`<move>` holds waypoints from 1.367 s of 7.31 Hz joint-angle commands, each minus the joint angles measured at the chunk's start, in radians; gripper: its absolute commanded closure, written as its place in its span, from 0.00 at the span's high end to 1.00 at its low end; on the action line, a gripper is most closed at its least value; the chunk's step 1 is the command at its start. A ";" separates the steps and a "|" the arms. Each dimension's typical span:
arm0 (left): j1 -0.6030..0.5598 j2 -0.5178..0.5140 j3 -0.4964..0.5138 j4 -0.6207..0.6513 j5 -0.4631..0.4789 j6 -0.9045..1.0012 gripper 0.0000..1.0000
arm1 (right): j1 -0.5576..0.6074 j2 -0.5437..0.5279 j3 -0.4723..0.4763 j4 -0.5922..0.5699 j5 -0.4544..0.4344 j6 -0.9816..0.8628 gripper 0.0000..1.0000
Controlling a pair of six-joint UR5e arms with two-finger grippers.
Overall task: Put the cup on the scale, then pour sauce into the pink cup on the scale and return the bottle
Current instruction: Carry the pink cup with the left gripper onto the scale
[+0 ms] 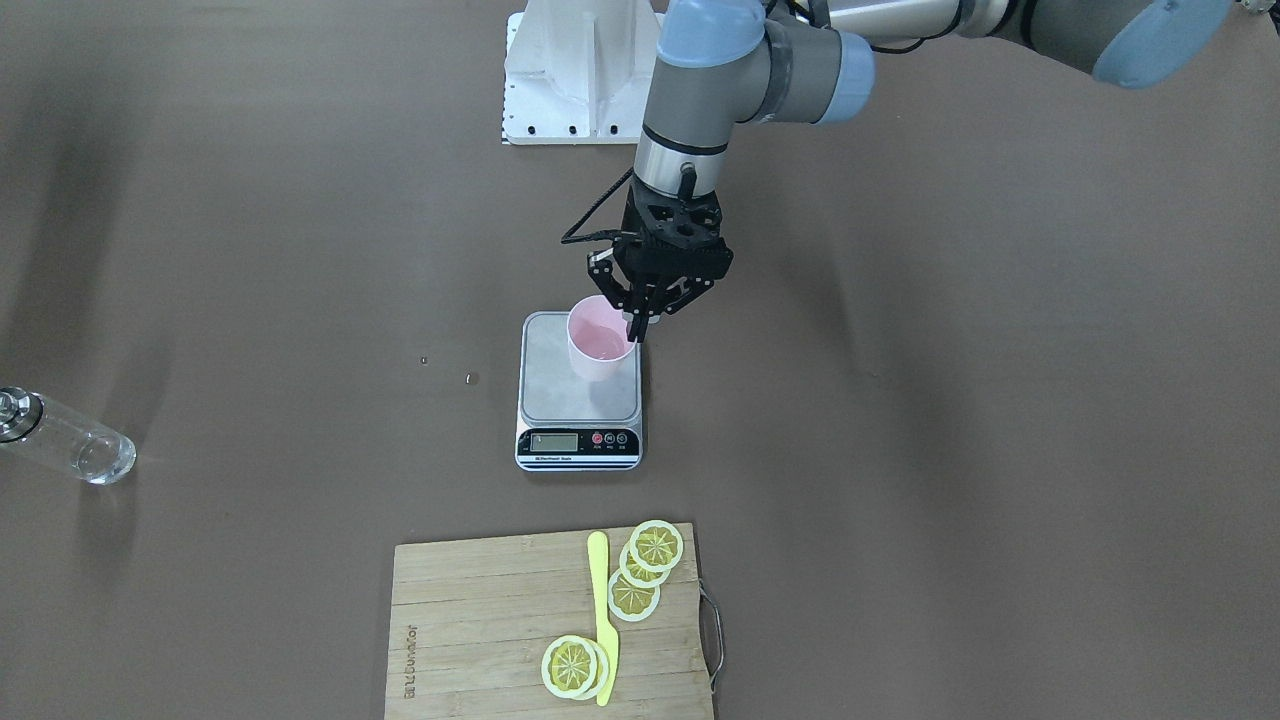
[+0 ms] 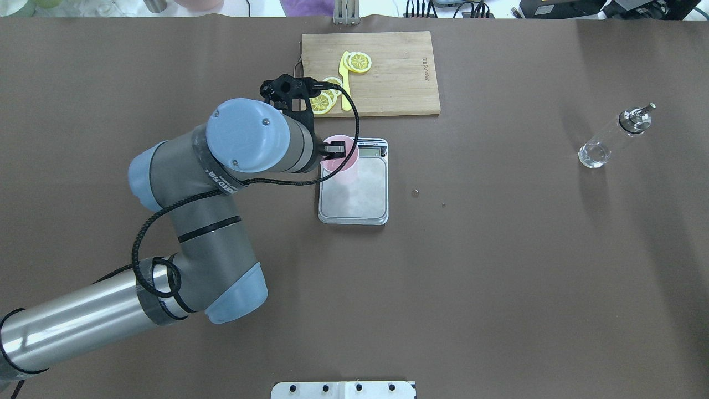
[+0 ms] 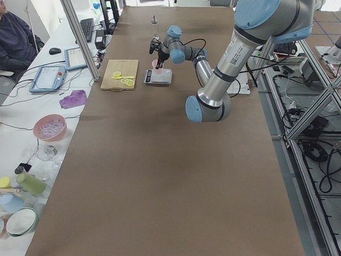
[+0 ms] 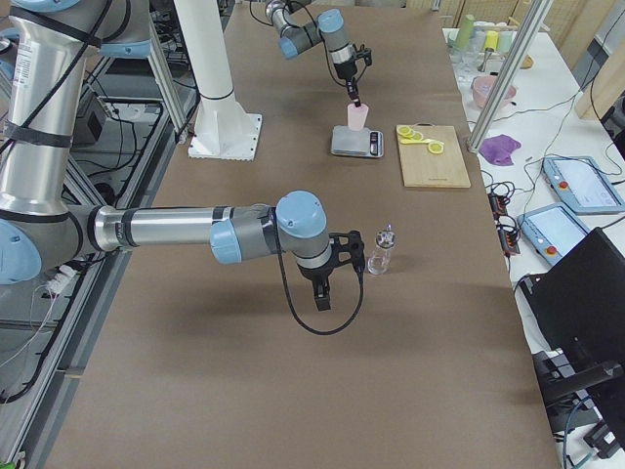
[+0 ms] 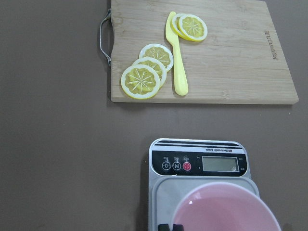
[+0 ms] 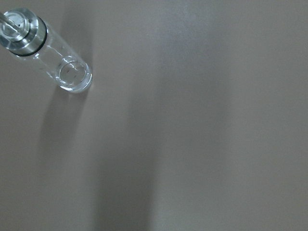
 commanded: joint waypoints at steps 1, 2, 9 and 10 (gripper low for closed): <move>0.012 -0.025 0.036 0.003 0.020 0.005 0.00 | -0.001 -0.001 0.001 0.000 0.000 -0.001 1.00; 0.012 -0.022 0.033 0.003 0.029 0.007 0.00 | 0.001 -0.002 0.001 0.000 0.000 -0.001 1.00; 0.072 -0.019 0.029 0.003 0.111 0.009 0.16 | 0.001 -0.020 0.001 0.040 0.003 0.003 1.00; 0.072 -0.017 0.026 0.003 0.111 0.009 0.63 | 0.001 -0.020 0.000 0.040 0.003 0.003 1.00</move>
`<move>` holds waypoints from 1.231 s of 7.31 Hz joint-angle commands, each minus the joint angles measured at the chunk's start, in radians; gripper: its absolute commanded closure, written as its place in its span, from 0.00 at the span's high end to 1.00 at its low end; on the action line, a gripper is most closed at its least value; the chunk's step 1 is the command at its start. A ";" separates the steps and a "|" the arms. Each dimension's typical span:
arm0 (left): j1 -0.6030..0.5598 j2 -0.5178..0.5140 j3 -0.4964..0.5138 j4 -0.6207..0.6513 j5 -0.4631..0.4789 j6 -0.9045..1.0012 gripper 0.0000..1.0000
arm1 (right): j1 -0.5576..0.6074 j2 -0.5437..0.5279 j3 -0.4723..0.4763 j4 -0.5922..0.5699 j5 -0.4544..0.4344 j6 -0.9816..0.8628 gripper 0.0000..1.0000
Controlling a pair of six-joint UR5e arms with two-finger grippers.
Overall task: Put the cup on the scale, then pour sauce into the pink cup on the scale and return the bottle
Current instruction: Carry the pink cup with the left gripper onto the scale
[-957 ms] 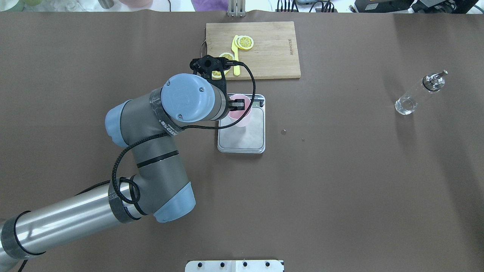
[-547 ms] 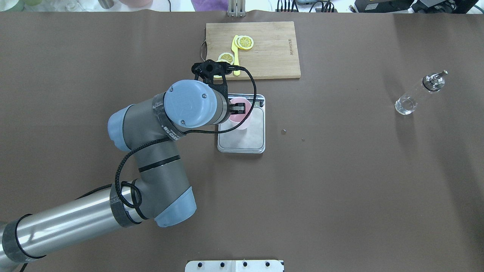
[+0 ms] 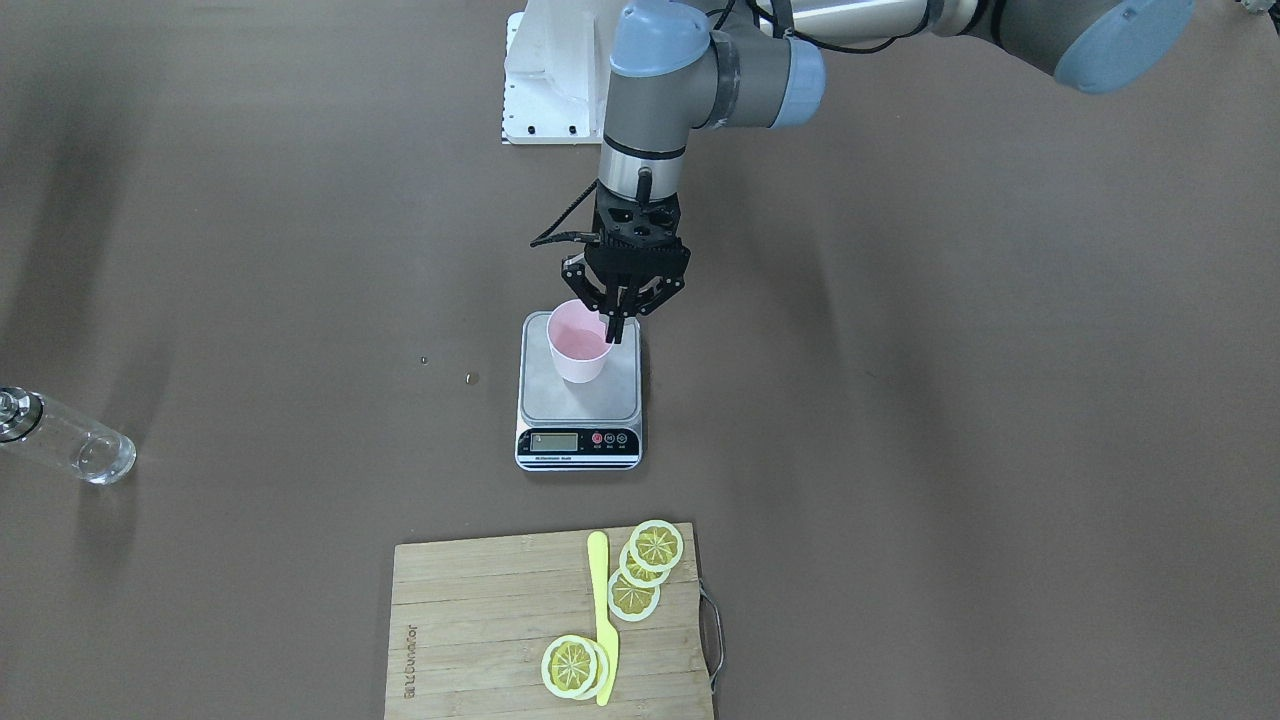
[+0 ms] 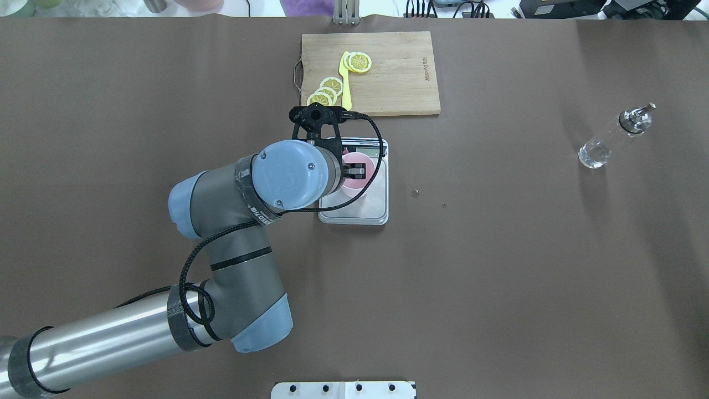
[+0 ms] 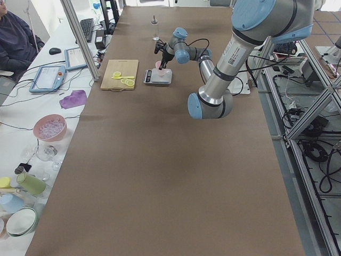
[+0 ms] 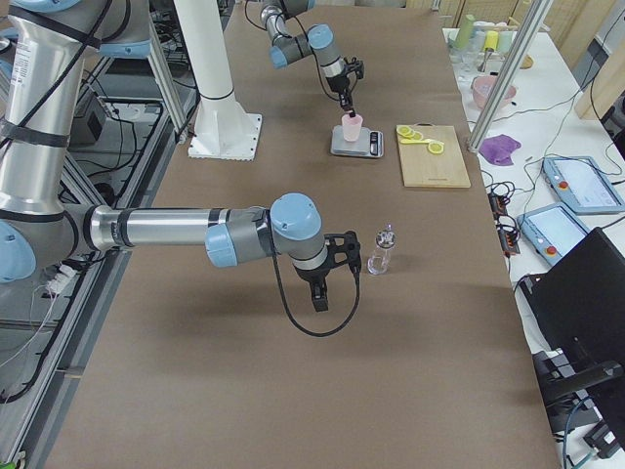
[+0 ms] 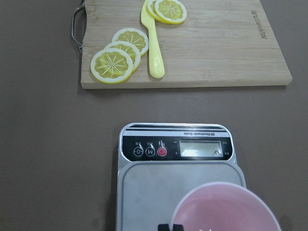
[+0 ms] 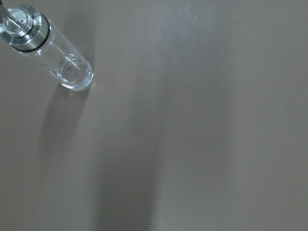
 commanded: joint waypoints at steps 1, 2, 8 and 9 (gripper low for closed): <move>0.001 0.001 -0.005 0.002 0.003 0.000 0.80 | 0.000 0.000 0.000 0.000 0.000 0.000 1.00; 0.001 0.001 -0.005 0.002 0.003 0.001 0.84 | 0.000 0.000 0.000 0.000 0.000 0.000 1.00; -0.240 0.098 -0.260 0.205 -0.383 0.209 0.98 | 0.000 0.003 0.001 0.002 0.000 0.018 1.00; -0.337 0.196 -0.350 0.244 -0.443 0.398 0.98 | -0.002 0.004 0.001 0.005 -0.003 0.021 1.00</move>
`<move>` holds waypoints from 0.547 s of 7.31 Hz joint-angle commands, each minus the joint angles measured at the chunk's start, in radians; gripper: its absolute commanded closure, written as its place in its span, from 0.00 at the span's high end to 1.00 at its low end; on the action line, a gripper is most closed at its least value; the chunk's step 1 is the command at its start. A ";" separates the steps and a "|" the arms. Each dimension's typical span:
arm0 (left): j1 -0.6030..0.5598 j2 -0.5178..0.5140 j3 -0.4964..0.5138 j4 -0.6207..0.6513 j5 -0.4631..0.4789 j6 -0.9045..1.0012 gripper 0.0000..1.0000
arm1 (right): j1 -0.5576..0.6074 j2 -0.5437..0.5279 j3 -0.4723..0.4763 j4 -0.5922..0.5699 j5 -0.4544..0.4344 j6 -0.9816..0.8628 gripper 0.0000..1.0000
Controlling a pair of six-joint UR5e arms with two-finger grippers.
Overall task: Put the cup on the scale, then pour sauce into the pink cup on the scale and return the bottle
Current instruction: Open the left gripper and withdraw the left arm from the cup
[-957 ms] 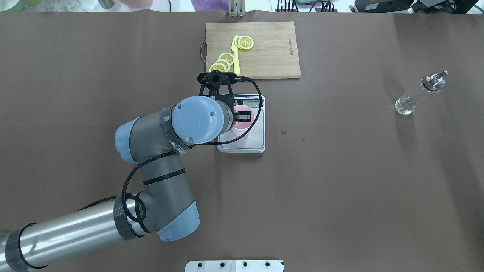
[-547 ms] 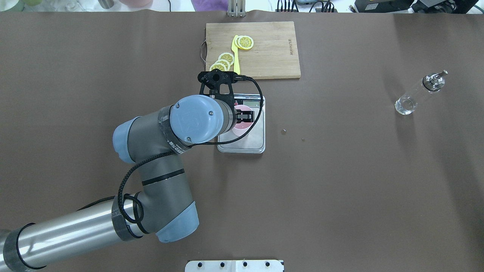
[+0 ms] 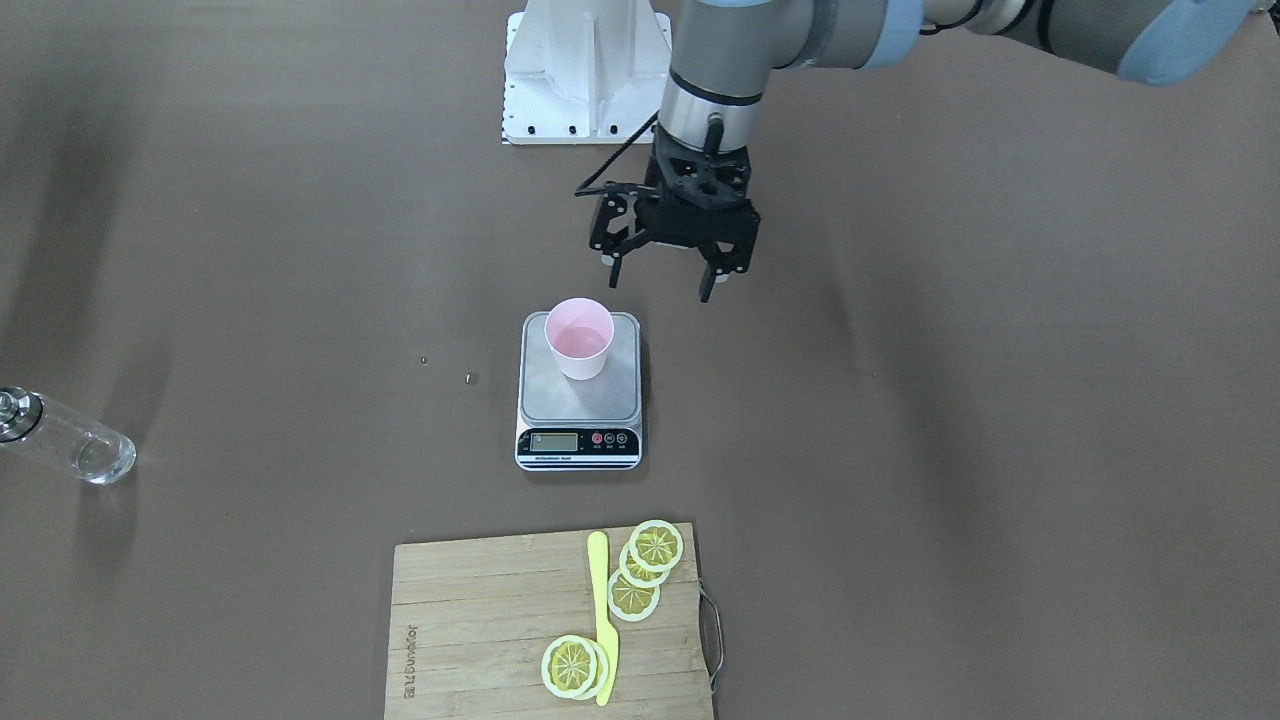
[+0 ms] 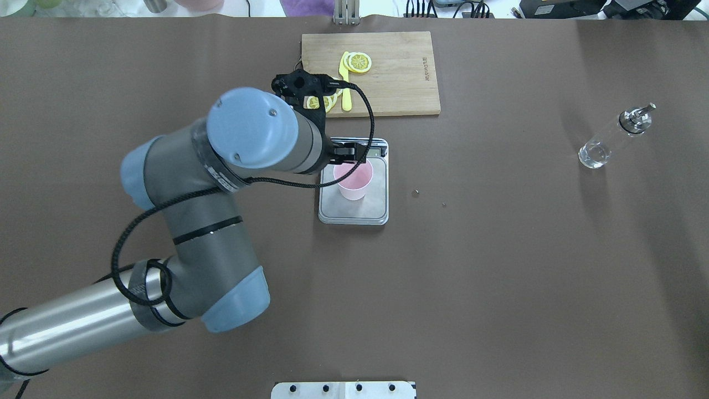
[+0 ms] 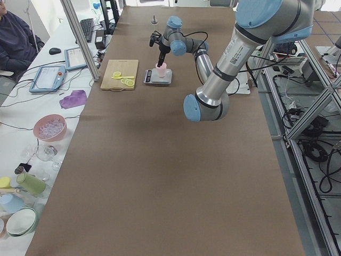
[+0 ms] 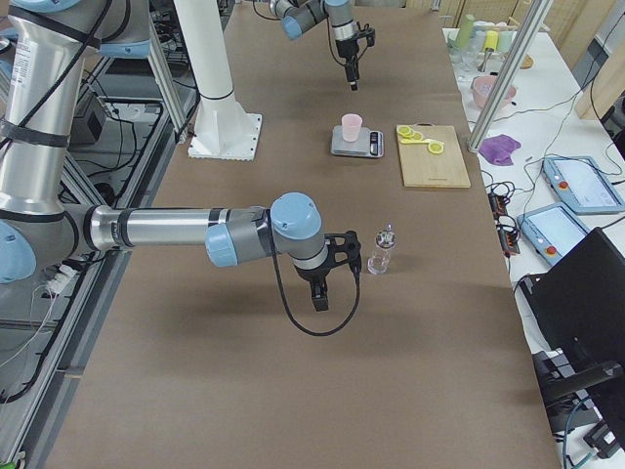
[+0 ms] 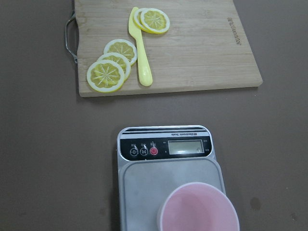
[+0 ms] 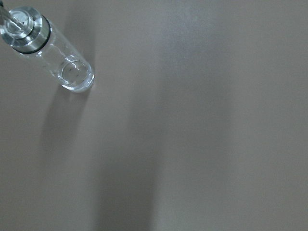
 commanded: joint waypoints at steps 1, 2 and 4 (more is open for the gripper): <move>-0.237 0.190 -0.136 0.075 -0.189 0.364 0.98 | -0.001 0.000 -0.003 0.072 0.001 0.011 1.00; -0.355 0.285 -0.127 0.074 -0.259 0.604 0.98 | -0.001 -0.001 -0.009 0.097 0.001 0.022 1.00; -0.597 0.418 -0.038 0.068 -0.385 0.996 0.98 | -0.007 -0.001 -0.008 0.107 -0.001 0.114 1.00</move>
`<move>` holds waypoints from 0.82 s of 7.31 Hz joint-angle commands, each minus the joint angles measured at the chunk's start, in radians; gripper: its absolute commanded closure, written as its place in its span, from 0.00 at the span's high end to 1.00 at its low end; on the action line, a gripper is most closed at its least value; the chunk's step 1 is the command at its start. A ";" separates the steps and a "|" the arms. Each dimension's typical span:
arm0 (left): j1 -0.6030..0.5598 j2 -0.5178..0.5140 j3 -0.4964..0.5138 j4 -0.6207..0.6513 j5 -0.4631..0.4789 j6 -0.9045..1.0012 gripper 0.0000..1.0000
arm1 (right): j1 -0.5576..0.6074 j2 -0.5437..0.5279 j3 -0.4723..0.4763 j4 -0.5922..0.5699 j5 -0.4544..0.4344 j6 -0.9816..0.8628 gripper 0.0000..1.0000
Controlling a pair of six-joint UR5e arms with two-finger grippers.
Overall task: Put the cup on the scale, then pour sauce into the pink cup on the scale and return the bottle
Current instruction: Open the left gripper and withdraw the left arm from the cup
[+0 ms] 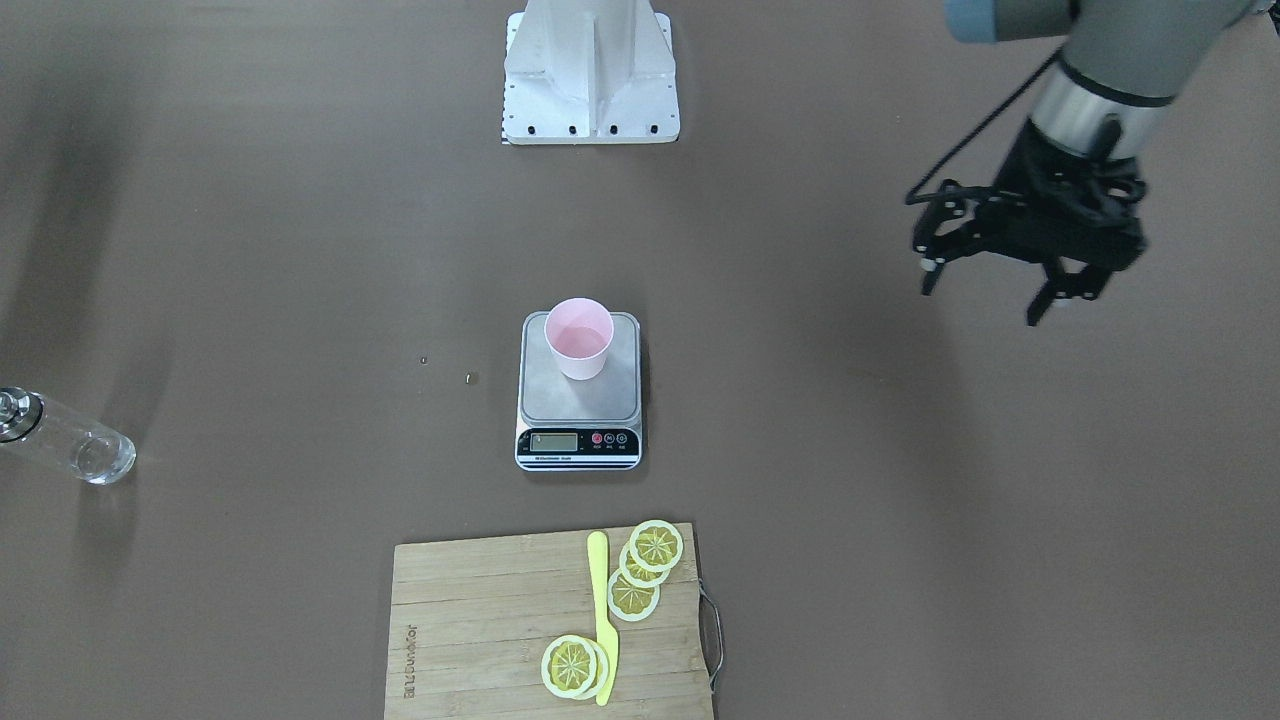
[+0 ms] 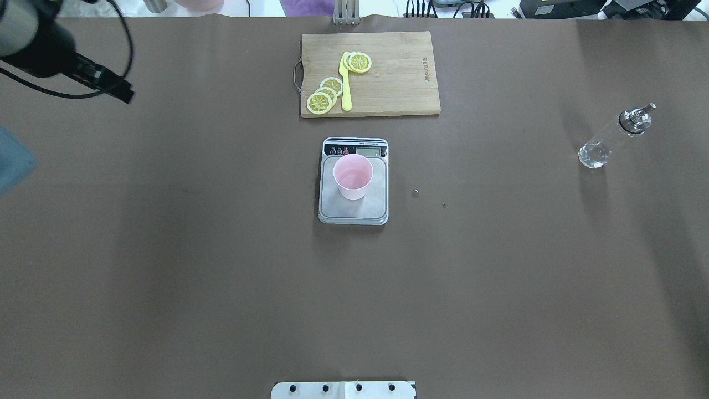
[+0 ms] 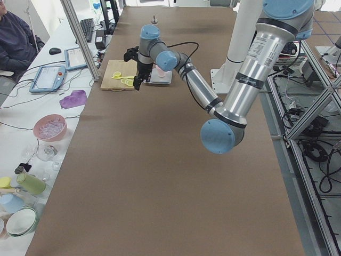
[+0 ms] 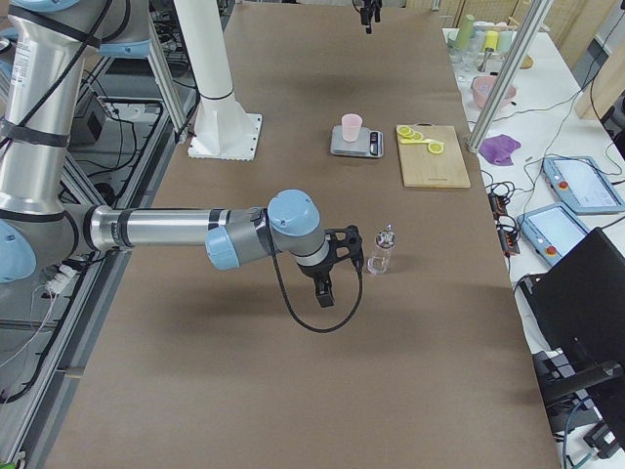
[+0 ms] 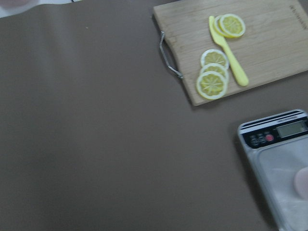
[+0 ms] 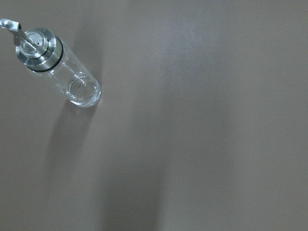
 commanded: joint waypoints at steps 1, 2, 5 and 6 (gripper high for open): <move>-0.272 0.144 0.119 -0.010 -0.133 0.401 0.98 | -0.021 0.001 0.000 0.033 -0.001 0.117 1.00; -0.348 0.198 0.145 -0.010 -0.176 0.459 0.98 | -0.044 0.001 0.000 0.066 -0.003 0.190 1.00; -0.407 0.393 0.171 -0.110 -0.185 0.573 0.98 | -0.185 0.004 -0.001 0.226 -0.084 0.437 1.00; -0.407 0.429 0.176 -0.197 -0.185 0.570 0.98 | -0.251 0.007 -0.001 0.269 -0.140 0.511 1.00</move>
